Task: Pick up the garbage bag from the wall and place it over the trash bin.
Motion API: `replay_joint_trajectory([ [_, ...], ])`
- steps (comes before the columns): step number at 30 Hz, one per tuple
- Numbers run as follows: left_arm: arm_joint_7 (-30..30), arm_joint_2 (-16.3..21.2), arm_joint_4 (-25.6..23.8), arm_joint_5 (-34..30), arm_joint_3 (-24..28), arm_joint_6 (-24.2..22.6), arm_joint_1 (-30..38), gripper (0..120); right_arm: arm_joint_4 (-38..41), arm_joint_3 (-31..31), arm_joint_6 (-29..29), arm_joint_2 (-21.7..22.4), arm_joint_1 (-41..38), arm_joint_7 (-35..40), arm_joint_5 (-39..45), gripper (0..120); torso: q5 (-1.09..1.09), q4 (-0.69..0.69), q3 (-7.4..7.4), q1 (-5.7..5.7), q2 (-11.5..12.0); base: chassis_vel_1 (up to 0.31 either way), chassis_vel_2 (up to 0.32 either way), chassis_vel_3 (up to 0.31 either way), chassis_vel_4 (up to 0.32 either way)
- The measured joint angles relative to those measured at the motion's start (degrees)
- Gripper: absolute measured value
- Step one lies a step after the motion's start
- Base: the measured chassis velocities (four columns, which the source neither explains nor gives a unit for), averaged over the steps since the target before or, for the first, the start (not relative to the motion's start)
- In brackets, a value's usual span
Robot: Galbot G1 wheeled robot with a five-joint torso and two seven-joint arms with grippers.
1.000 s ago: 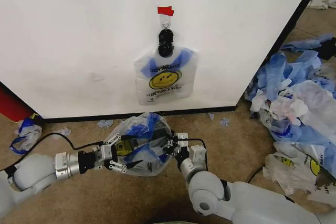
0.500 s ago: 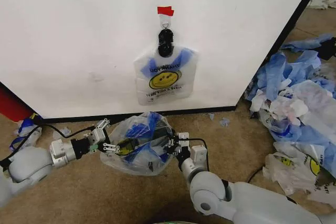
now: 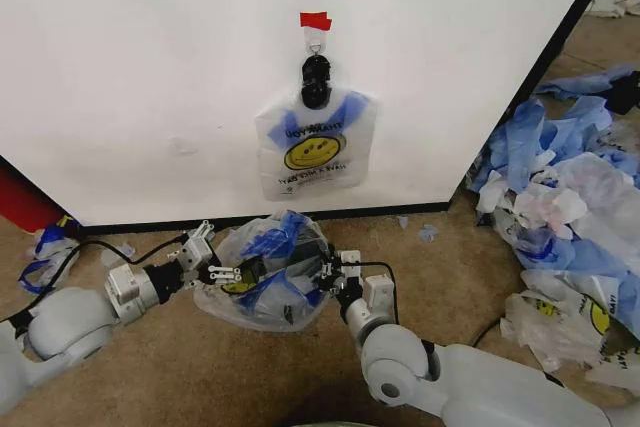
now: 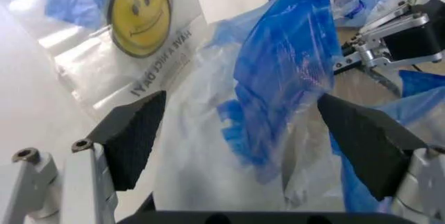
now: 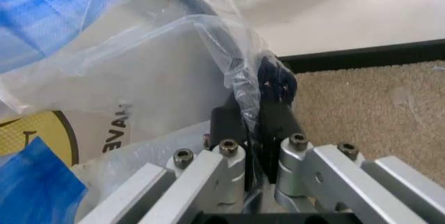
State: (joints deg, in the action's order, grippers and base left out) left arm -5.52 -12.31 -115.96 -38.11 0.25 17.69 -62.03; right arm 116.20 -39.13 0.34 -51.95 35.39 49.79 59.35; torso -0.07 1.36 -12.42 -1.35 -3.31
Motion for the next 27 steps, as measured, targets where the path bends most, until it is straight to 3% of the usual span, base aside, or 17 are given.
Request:
replay_joint_trajectory([
  [2,0.32,-0.14,-0.19,-0.01,0.10,-0.21,0.00,86,-0.05,0.05,0.04,0.00,0.02,-0.05,-0.07,0,0.00,0.00,0.00,0.00,0.00,0.000,0.000,0.000,0.000],
  [10,1.00,-0.48,-0.02,-0.41,0.39,-0.53,0.49,67,-0.36,0.07,0.19,-0.27,0.12,-0.21,-0.38,0,0.01,0.00,0.00,0.00,0.01,0.000,0.000,0.000,0.000],
  [16,0.96,-1.42,1.17,-0.16,0.64,-0.12,0.41,46,-0.37,0.05,0.21,-0.11,0.09,-0.22,-0.45,0,0.00,0.00,0.00,0.00,0.01,0.000,0.000,0.000,0.000],
  [27,1.11,-2.22,1.54,0.37,0.71,0.22,0.29,41,-0.39,-0.02,0.24,-0.20,0.12,-0.29,-0.64,0,0.01,0.00,0.00,0.00,0.01,0.000,0.000,0.000,0.000],
])
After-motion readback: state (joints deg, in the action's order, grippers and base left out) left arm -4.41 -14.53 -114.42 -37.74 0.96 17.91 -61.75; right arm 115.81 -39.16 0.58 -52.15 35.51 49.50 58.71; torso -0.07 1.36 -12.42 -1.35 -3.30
